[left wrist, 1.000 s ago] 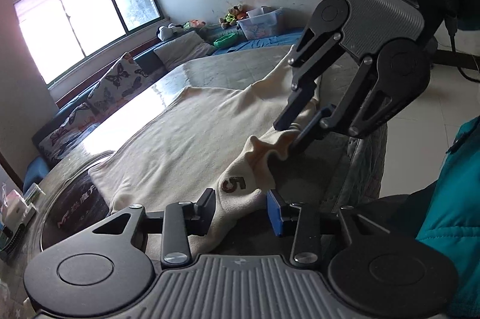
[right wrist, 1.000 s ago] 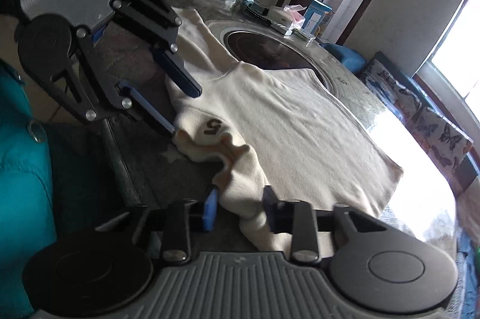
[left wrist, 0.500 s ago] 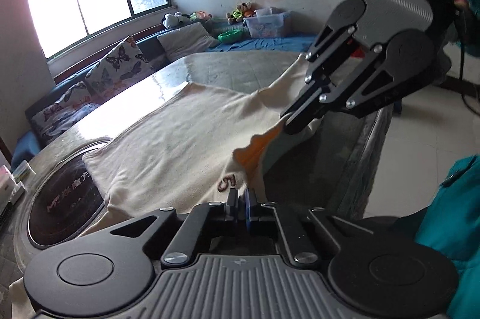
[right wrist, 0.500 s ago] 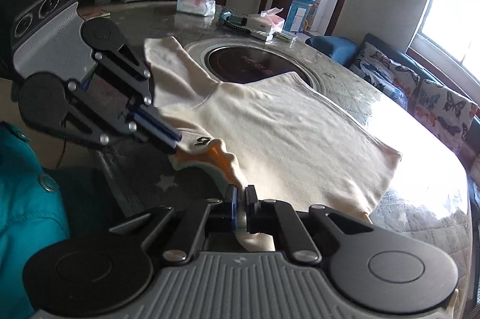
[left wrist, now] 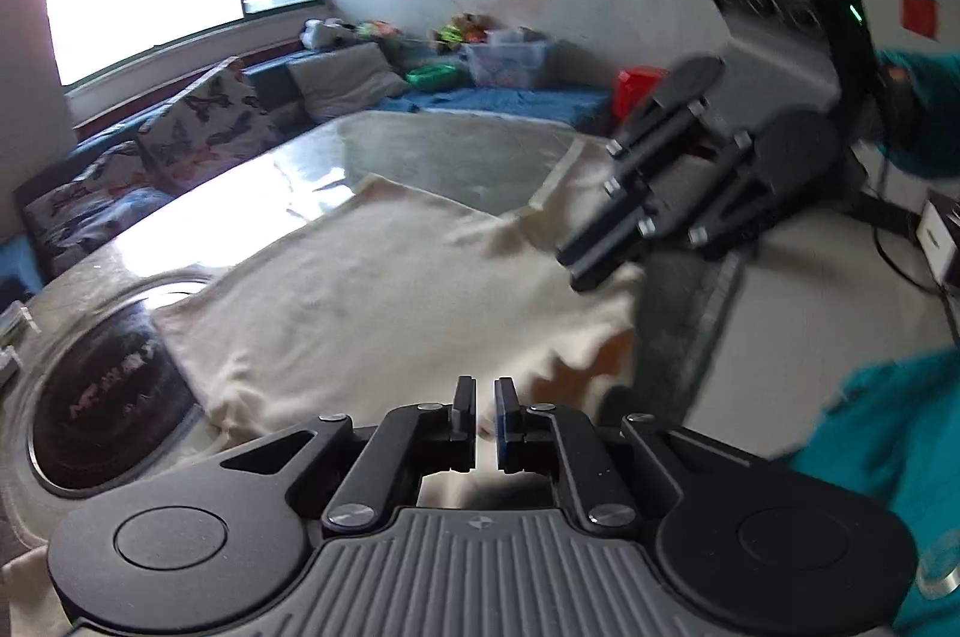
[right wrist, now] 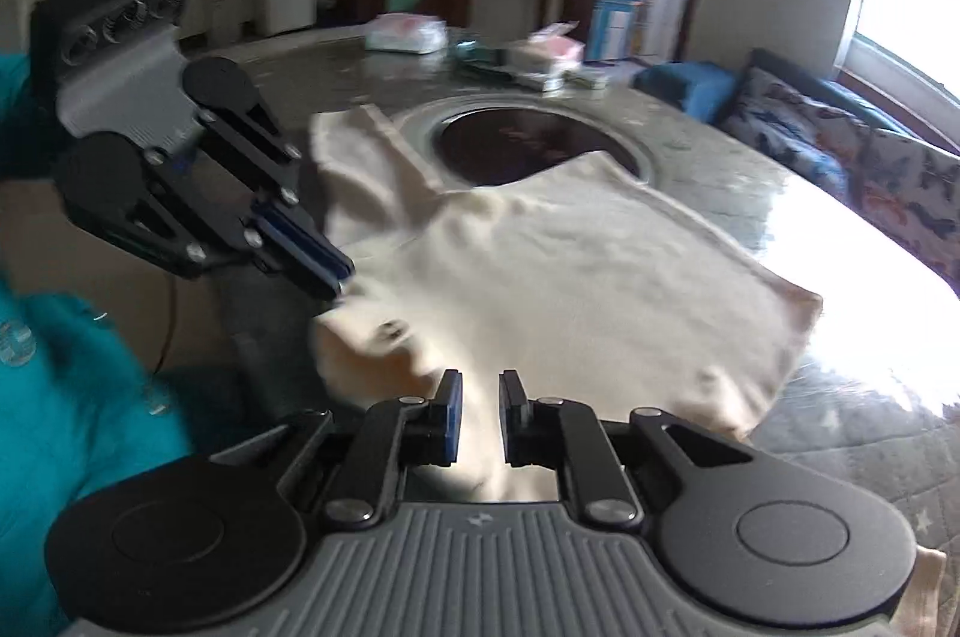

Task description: Fold clothes

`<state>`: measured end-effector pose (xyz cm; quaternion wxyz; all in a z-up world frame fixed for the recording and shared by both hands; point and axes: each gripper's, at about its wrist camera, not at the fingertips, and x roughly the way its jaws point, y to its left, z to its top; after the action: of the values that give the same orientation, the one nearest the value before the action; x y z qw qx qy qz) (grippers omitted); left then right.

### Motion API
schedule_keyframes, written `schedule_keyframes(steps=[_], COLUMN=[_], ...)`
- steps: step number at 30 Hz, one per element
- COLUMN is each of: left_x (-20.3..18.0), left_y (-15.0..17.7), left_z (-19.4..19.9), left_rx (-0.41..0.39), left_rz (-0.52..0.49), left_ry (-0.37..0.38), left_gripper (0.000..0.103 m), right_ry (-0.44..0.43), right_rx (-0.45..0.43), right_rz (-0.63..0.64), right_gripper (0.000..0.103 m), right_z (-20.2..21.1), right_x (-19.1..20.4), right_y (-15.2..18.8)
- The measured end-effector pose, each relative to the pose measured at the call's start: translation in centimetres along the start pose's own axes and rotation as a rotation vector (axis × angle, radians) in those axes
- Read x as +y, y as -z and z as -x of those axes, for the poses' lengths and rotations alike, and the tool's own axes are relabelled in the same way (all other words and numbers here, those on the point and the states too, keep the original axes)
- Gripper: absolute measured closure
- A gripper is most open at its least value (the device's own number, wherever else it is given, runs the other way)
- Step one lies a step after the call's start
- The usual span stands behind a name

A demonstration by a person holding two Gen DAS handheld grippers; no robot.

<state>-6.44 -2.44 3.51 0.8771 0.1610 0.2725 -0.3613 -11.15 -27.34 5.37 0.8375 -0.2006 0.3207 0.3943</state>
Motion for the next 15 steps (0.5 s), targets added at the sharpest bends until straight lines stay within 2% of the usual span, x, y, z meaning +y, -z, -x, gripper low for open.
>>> schedule_keyframes(steps=[2, 4, 8, 10, 14, 15], left_x=[0.8, 1.3, 1.7, 2.6, 5.0, 5.7], left_y=[-0.5, -0.3, 0.9, 0.9, 0.4, 0.2], left_z=[-1.2, -2.8, -5.4, -5.5, -5.2, -5.2], left_rx=[-0.002, 0.022, 0.098, 0.095, 0.057, 0.049], left_rz=[0.032, 0.065, 0.102, 0.149, 0.269, 0.299], left_ry=[-0.042, -0.053, -0.067, -0.085, -0.14, -0.161], left_gripper=[0.095, 0.095, 0.094, 0.094, 0.076, 0.076], right_ry=[0.021, 0.035, -0.014, -0.023, 0.022, 0.042], right_rx=[0.011, 0.024, 0.074, 0.068, 0.038, 0.031], right_rz=[-0.012, -0.023, -0.024, -0.045, -0.105, -0.119], right_gripper=[0.092, 0.091, 0.089, 0.085, 0.08, 0.079], right_z=[-1.3, -2.6, -4.4, -4.2, -4.3, -4.4], right_x=[-0.4, -0.9, -0.6, -1.2, -3.8, -4.6], right_y=[-0.1, 0.0, 1.0, 0.8, -0.4, -0.7])
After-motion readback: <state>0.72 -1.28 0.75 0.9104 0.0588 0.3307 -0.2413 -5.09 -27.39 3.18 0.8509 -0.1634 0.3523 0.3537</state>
